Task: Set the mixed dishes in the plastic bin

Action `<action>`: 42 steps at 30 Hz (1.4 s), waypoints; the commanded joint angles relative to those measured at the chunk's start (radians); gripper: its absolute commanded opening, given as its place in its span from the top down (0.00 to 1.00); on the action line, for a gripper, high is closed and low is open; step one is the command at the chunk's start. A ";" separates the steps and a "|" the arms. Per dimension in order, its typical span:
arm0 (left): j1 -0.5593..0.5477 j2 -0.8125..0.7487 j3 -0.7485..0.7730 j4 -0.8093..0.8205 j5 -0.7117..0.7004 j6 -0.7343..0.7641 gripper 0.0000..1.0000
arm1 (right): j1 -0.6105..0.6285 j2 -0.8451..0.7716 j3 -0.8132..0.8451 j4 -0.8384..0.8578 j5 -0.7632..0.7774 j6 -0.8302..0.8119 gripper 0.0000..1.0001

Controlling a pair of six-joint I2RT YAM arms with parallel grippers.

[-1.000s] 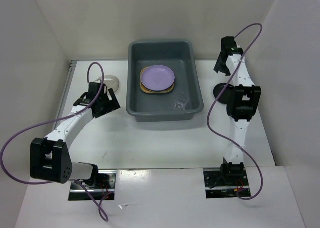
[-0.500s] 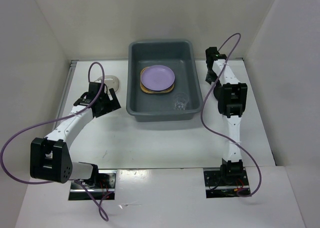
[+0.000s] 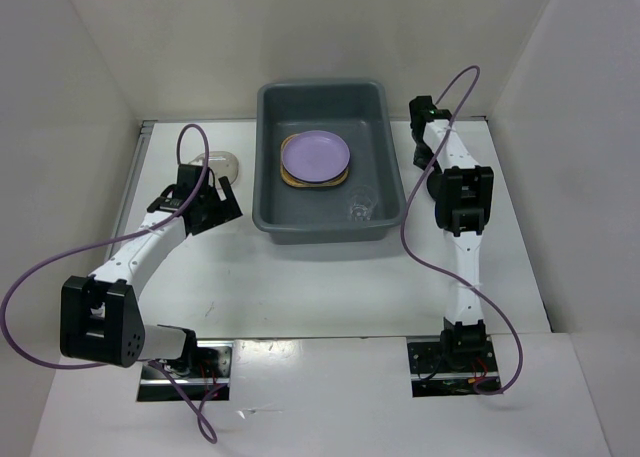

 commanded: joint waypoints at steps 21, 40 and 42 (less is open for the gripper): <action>0.006 -0.003 0.002 0.031 0.012 0.024 0.08 | -0.003 0.053 -0.028 0.002 0.028 0.001 0.66; 0.006 0.006 0.002 0.040 0.003 0.024 0.07 | -0.023 -0.125 -0.022 -0.041 0.100 -0.008 1.00; 0.006 0.006 0.002 0.040 0.003 0.024 0.07 | -0.012 -0.189 -0.022 -0.041 0.110 -0.008 1.00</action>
